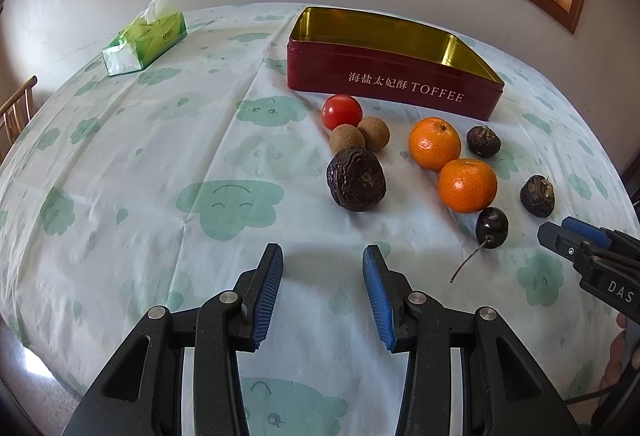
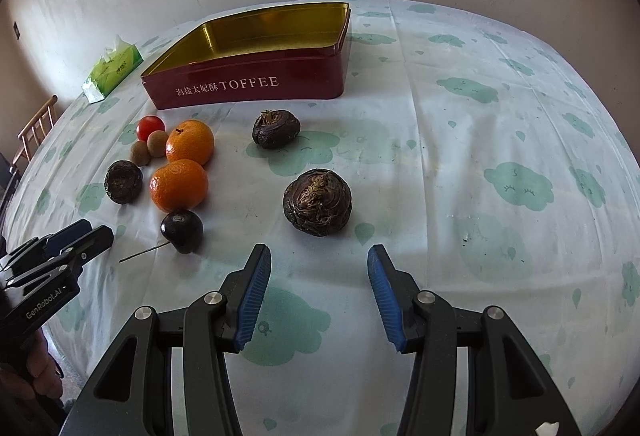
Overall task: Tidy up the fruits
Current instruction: 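Withdraw both tools from the tin back toward the remaining fruits, then close the right tool on the large brown water chestnut while the left tool grasps the mangosteen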
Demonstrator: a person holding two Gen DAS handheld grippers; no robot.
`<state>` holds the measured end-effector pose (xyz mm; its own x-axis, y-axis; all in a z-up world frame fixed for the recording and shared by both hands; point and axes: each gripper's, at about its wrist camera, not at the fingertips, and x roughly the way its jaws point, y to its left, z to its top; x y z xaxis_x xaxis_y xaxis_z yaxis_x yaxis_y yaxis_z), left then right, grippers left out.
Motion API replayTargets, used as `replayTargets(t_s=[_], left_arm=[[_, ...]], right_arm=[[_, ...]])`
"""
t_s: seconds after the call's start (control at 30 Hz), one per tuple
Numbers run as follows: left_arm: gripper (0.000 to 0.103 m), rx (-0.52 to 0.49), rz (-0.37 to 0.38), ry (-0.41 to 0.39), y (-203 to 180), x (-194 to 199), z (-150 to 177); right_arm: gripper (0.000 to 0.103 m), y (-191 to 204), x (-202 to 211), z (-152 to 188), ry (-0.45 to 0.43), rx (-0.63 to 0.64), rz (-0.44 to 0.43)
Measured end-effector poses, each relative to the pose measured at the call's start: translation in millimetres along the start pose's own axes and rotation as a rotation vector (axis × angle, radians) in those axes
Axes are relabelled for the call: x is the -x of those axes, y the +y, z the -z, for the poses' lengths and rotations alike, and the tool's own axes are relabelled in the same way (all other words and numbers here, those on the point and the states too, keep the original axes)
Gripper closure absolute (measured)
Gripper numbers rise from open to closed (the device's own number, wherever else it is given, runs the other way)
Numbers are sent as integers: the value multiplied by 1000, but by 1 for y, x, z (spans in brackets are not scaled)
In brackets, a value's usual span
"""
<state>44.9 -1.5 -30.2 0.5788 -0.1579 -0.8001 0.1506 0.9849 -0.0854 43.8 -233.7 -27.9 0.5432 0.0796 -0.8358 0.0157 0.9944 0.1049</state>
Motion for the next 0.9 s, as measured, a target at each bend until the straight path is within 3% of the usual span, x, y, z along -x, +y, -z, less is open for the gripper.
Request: replayTargets(t_s=[0.4,0.6,0.9], left_arm=[[60,-29,3,-27,-5,-9,-7],[60,-34,7,-30,-9,-14,-13],[60,-55,17,-32,-20,-22,-22]], right_arm=[[54,7,-18,-18,-29,42,24],[66,5,-21,-21,-51,45,43],[66,3,-20,-21,-57,43,35]])
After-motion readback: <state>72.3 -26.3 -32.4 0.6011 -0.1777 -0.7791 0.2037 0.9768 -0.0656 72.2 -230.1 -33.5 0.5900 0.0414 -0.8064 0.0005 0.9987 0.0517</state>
